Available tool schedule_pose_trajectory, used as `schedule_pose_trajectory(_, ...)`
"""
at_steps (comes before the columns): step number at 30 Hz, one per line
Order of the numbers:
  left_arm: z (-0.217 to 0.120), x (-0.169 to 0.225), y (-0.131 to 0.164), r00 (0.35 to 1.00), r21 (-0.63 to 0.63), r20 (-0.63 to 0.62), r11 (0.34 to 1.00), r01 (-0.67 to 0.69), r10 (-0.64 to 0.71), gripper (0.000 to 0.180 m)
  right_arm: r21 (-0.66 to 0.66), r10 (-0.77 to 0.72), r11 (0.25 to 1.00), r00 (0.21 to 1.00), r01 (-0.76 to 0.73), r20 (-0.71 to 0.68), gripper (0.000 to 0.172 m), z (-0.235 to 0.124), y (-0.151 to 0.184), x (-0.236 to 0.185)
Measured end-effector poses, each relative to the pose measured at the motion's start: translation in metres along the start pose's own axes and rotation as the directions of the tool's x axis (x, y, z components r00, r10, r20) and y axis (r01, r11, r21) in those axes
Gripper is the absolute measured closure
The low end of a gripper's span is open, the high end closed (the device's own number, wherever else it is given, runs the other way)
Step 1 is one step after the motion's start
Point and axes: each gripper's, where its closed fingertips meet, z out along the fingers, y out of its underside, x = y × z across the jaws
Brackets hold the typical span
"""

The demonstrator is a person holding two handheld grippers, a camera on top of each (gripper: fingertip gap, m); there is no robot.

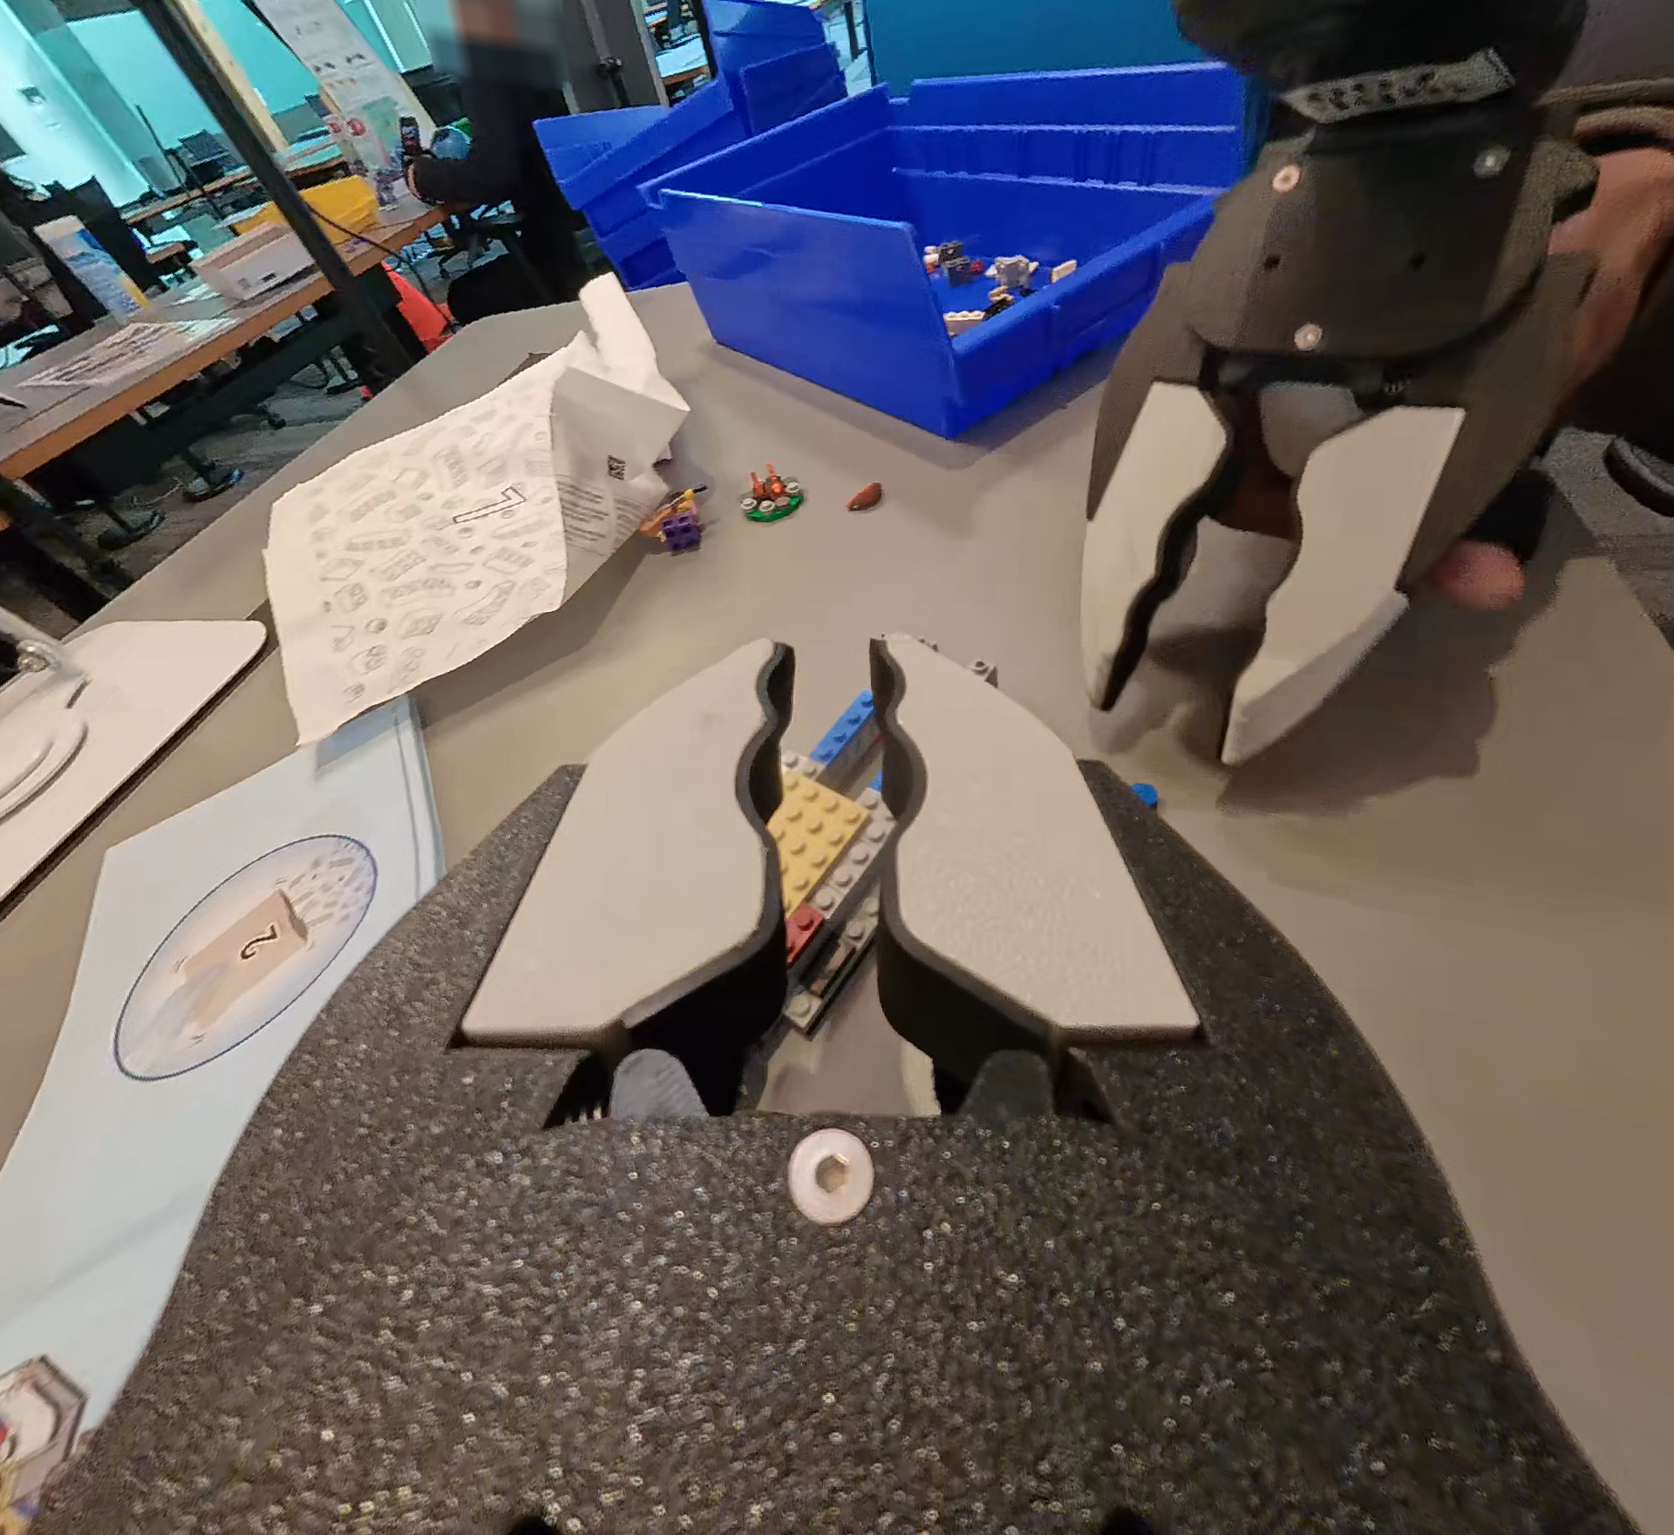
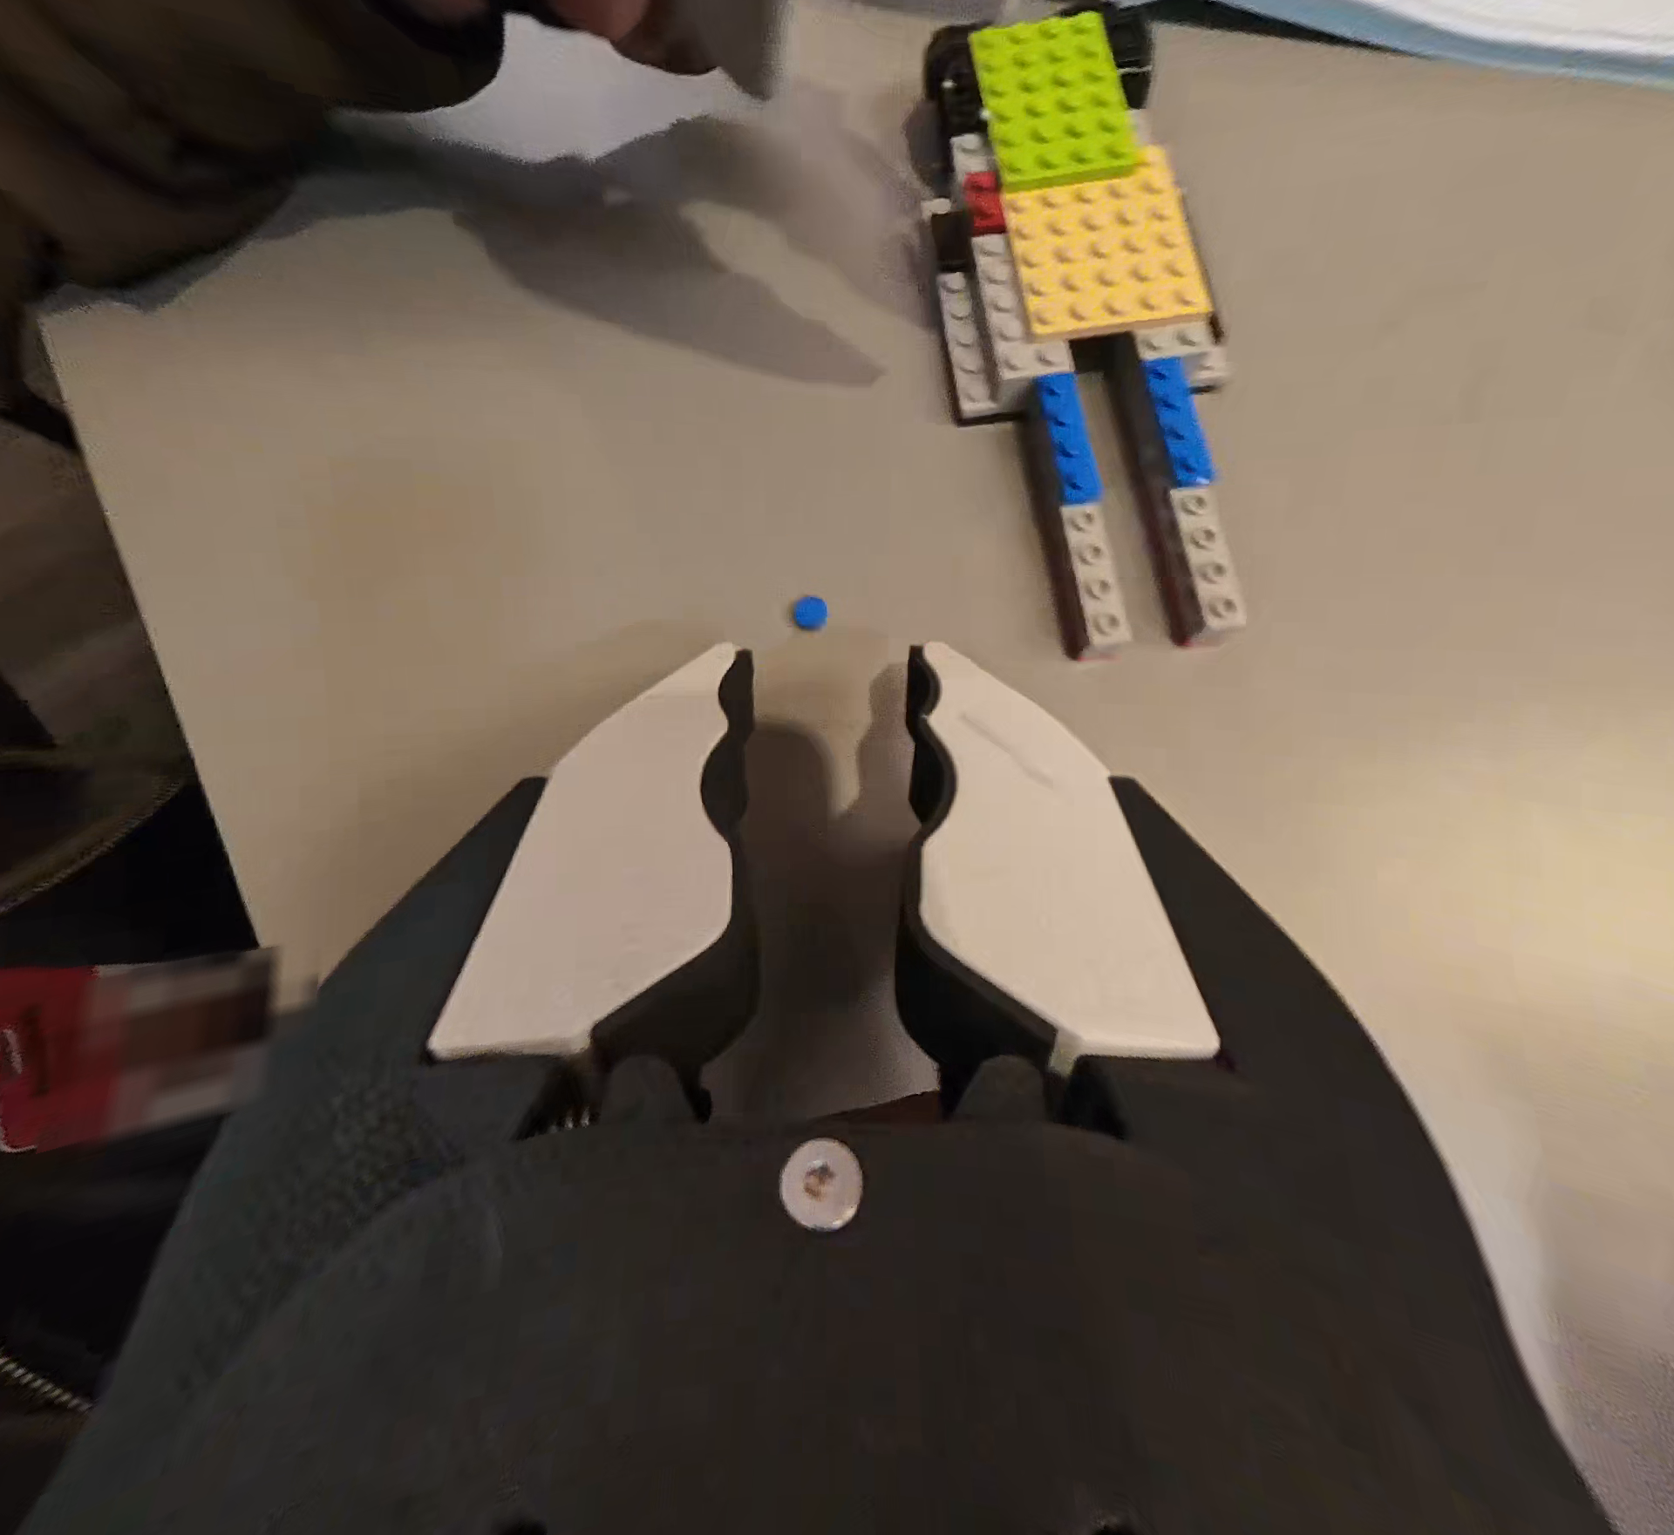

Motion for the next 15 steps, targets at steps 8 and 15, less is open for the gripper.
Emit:
schedule_pose_trajectory(8,-0.003,-0.003,-0.003,1.0,0.001,0.005,1.0,-0.011,0.011,0.164,-0.107,-0.014,0.994,1.0,0.013,-0.014,0.148,0.019,0.0,0.001)
schedule_pose_trajectory(15,-0.006,-0.007,-0.003,1.0,0.003,0.019,1.0,-0.007,0.007,0.164,-0.13,-0.053,0.99,0.998,0.049,-0.027,0.157,0.023,0.0,-0.002)
